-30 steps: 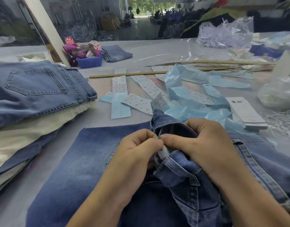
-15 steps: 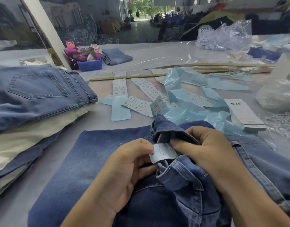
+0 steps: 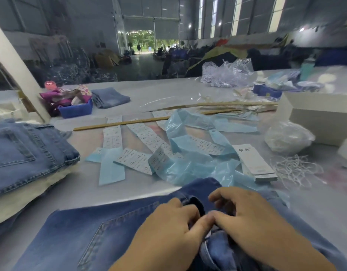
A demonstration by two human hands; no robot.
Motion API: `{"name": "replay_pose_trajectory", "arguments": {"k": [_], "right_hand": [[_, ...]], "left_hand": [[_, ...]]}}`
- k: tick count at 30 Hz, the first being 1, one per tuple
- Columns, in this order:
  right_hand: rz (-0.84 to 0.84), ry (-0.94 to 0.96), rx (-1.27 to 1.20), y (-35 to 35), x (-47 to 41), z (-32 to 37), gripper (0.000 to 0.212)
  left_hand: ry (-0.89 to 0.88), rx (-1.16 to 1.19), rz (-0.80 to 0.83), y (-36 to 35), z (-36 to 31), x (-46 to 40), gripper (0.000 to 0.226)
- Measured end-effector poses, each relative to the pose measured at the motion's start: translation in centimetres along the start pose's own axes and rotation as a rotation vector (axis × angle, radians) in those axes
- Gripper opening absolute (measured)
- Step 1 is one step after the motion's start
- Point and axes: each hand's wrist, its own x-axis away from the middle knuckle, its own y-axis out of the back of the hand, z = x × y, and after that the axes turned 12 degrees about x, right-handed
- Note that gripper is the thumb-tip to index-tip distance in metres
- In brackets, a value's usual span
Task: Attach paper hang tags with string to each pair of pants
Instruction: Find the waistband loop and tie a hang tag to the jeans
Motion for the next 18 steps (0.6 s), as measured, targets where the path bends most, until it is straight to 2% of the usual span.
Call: {"name": "replay_pose_trajectory", "arguments": {"k": [2,5,9,11,13,16,18], "right_hand": [[0.056,-0.005,-0.066,0.5,-1.1,-0.8,0.009],[0.174,0.010,-0.091,1.1,-3.3,-1.6,0.003],[0.218,-0.022,0.013,1.6,-6.9,-2.1,0.010],[0.229,-0.034,0.132,1.7,-9.3,-2.3,0.011],[0.189,-0.063,0.191,1.5,-12.3,-2.9,0.014],[0.003,-0.187,0.232,-0.4,-16.5,-4.5,0.018],[-0.048,-0.220,0.249,-2.8,-18.3,-5.4,0.031]], "left_hand": [[0.010,-0.054,0.113,0.5,-0.3,-1.8,0.046],[0.091,-0.079,0.256,1.5,-0.6,-5.0,0.037],[0.274,0.076,0.349,1.6,-0.6,-10.6,0.021],[0.308,0.076,0.310,1.0,0.1,-14.1,0.014],[0.331,0.065,0.174,-0.3,1.0,-17.0,0.010],[0.372,0.055,-0.052,-3.1,3.6,-18.4,0.011],[0.379,0.067,-0.084,-4.6,5.4,-18.4,0.015]]}}
